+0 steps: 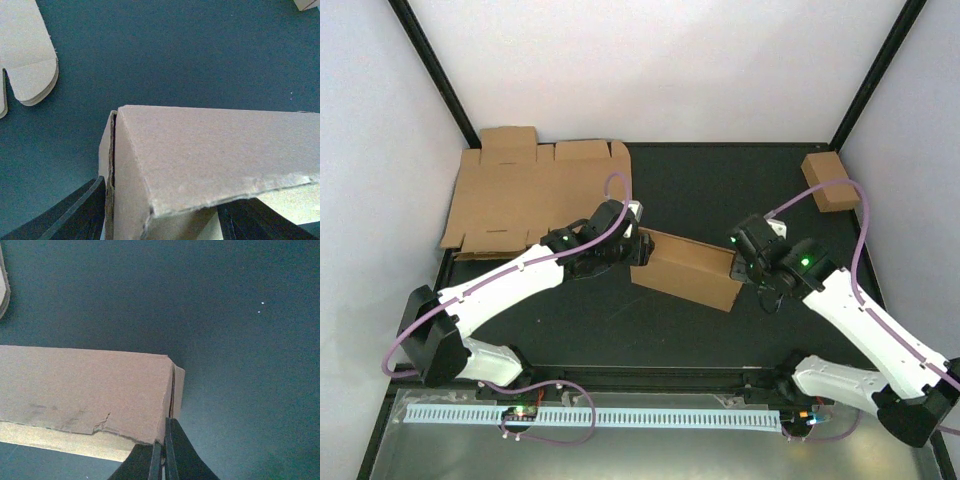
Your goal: Fold the paper box
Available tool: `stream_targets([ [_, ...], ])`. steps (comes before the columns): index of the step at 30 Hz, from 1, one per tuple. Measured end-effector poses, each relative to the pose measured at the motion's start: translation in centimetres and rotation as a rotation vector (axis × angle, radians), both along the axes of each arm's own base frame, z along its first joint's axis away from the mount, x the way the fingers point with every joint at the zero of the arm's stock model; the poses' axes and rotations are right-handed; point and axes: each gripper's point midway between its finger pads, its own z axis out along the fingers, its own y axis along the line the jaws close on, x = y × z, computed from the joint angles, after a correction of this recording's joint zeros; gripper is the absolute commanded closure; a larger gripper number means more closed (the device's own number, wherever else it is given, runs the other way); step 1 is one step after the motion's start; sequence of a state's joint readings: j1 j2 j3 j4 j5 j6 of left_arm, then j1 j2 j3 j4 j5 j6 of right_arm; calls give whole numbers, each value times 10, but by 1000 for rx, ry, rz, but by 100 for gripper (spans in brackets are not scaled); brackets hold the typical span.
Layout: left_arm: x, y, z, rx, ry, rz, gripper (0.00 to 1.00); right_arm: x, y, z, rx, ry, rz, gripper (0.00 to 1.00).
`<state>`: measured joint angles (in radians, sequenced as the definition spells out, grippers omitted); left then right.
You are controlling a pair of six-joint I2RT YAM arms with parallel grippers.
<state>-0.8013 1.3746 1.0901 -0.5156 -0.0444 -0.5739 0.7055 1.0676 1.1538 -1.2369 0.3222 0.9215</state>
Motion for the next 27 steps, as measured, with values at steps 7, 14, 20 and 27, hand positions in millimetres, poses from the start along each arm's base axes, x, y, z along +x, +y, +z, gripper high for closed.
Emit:
stream_targets([
  [7,0,0,0,-1,0,5,38,1,0,-9,33,-45,-1,99],
  [14,0,0,0,-1,1,11,34,1,1,-9,31,-57,-1,77],
  [20,-6,5,2,31,26,4,23,-14,2,-13,2,49,59,66],
  [27,-20,19,8,86,72,-9,19,-18,6,15,22,32,125,60],
])
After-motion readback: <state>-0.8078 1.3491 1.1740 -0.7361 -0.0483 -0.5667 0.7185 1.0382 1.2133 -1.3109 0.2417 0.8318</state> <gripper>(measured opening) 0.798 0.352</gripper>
